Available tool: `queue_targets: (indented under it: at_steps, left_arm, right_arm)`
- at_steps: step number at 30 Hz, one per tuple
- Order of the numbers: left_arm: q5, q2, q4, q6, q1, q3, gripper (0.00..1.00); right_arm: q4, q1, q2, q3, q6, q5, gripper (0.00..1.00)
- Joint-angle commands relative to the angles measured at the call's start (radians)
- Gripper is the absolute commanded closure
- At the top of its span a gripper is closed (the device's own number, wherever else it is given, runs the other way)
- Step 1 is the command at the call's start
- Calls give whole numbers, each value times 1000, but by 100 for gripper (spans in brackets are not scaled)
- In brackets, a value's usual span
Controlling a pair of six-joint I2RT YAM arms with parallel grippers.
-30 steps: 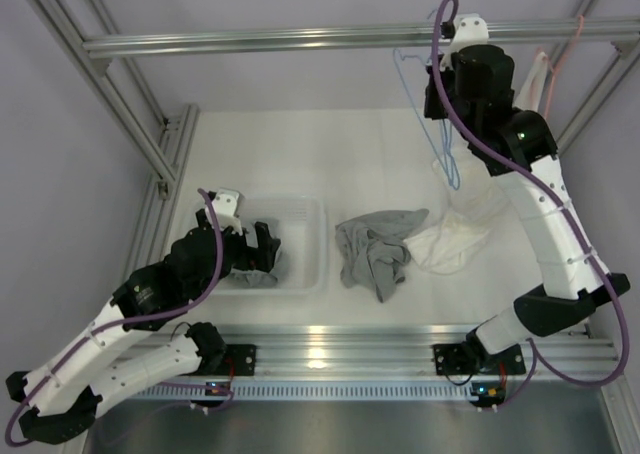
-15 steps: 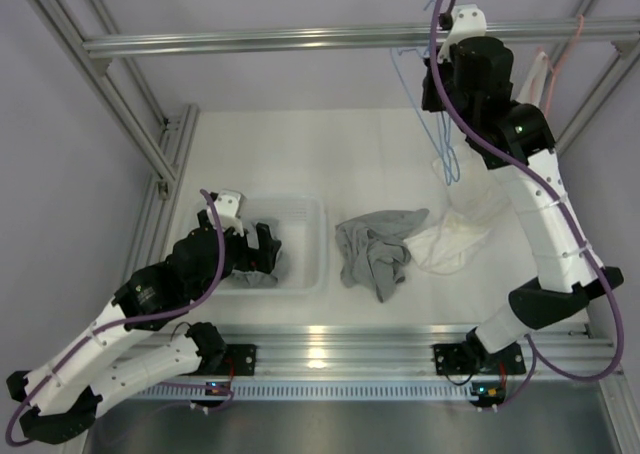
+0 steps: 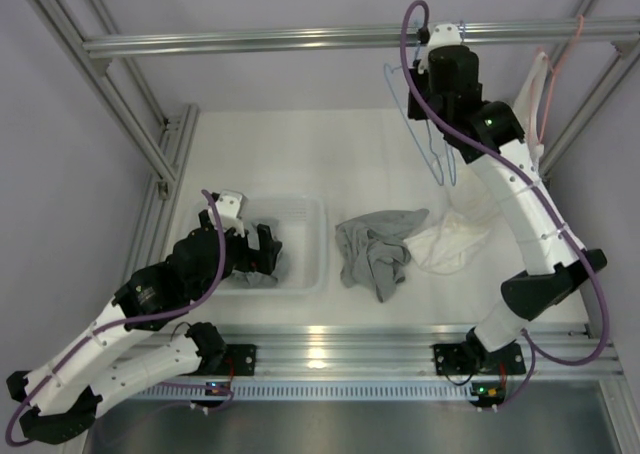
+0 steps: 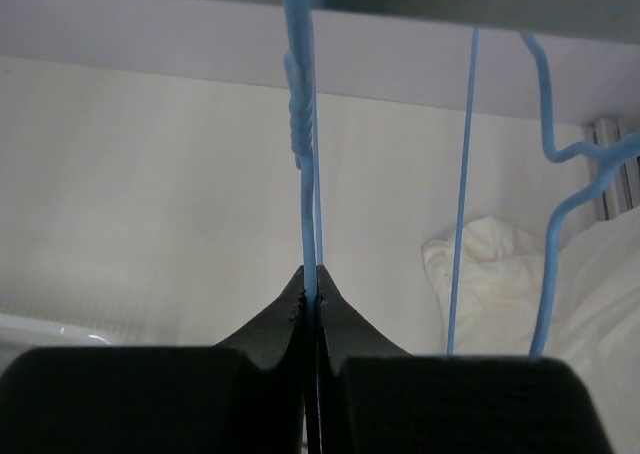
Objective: Remove the tank top from the hanger
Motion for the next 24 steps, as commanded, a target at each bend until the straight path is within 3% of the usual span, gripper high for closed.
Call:
queue_targets:
  at_steps: [1, 7, 8, 9, 10, 11, 12, 13, 18, 24]
  left_arm:
    - [9, -4, 40, 10, 3, -7, 1]
    - [16, 4, 38, 1, 3, -1, 1]
    - [24, 7, 40, -4, 3, 1, 1]
    - [30, 18, 46, -5, 3, 5, 1]
    - [36, 27, 49, -7, 3, 18, 1]
    - [44, 41, 56, -8, 3, 27, 1]
    - [62, 74, 70, -16, 3, 38, 1]
    - [75, 94, 79, -24, 1, 51, 1]
    - [222, 299, 200, -44, -19, 157, 1]
    - [179, 647, 322, 36, -157, 303, 1]
  right_arm:
    - [74, 3, -27, -64, 21, 17, 100]
    - [106, 3, -79, -132, 35, 4, 100]
    - [108, 3, -87, -144, 39, -3, 93]
    - [109, 3, -97, -150, 44, -26, 78]
    - [109, 3, -119, -156, 53, -42, 52]
    - [111, 5, -131, -163, 56, -52, 42]
    - [109, 6, -146, -166, 58, -71, 15]
    - [109, 6, -188, -170, 61, -77, 1]
    - [108, 9, -370, -259, 72, -123, 1]
    - [85, 9, -686, -466, 70, -212, 1]
